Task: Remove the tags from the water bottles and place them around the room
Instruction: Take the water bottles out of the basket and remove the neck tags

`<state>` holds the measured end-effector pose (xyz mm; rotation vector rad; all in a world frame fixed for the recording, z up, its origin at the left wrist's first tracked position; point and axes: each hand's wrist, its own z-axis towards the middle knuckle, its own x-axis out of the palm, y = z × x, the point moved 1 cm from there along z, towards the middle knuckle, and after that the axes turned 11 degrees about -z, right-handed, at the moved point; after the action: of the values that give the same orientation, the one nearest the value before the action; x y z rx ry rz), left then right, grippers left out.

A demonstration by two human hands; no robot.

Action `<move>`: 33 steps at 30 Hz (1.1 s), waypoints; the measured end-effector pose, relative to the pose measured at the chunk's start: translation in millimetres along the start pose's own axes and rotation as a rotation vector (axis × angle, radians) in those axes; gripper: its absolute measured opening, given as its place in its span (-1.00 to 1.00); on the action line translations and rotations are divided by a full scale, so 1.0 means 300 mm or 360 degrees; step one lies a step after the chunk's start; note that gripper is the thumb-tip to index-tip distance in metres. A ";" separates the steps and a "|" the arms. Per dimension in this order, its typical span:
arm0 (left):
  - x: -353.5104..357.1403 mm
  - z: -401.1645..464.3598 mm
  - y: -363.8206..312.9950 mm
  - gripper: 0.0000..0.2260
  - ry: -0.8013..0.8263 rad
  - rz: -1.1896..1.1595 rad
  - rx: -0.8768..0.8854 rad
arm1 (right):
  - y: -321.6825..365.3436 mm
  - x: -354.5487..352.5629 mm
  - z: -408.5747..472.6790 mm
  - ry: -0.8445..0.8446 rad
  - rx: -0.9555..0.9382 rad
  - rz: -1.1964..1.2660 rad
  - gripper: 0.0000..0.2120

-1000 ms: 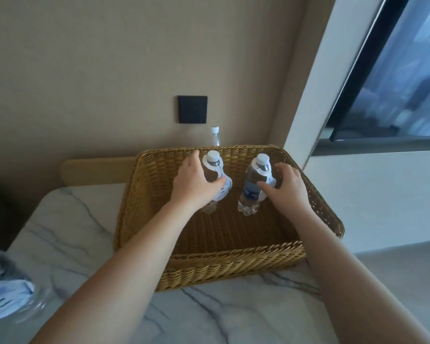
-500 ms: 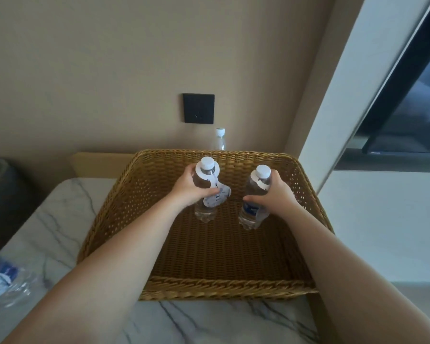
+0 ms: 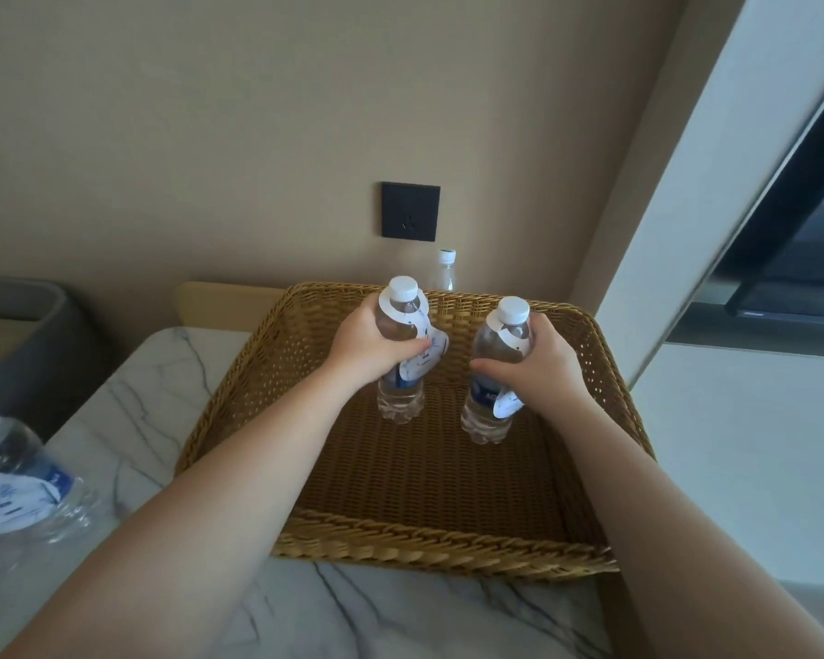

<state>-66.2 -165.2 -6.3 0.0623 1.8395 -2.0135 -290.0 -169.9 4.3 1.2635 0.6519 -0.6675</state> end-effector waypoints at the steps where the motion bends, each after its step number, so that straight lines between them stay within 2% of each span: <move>1: -0.025 -0.018 -0.022 -0.39 -0.0036 -0.0009 0.0020 | 0.024 -0.009 -0.008 -0.0021 -0.0036 0.0027 -0.42; 10: -0.368 -0.209 -0.247 -0.42 -0.0371 -0.0092 0.0145 | 0.339 -0.072 -0.118 -0.0126 -0.0362 0.0369 -0.49; 12: -0.457 -0.258 -0.294 -0.40 -0.0412 -0.0090 0.0155 | 0.429 -0.078 -0.151 -0.0128 -0.0445 0.0436 -0.50; 19: -0.760 -0.470 -0.367 -0.51 -0.0515 -0.0049 0.0202 | 0.739 -0.046 -0.307 -0.0039 -0.0653 0.0632 -0.56; 26: -1.008 -0.697 -0.266 -0.56 -0.0593 0.0041 0.0183 | 0.929 0.121 -0.506 0.0064 -0.0656 0.0698 -0.54; 33: -1.088 -0.824 0.006 -0.40 -0.0533 0.0099 -0.0030 | 0.957 0.383 -0.668 0.0148 -0.0513 0.0513 -0.53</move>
<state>173.9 159.8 59.4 -0.2080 1.6236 -1.8343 -12.6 65.6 61.4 1.0697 0.5876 -0.2270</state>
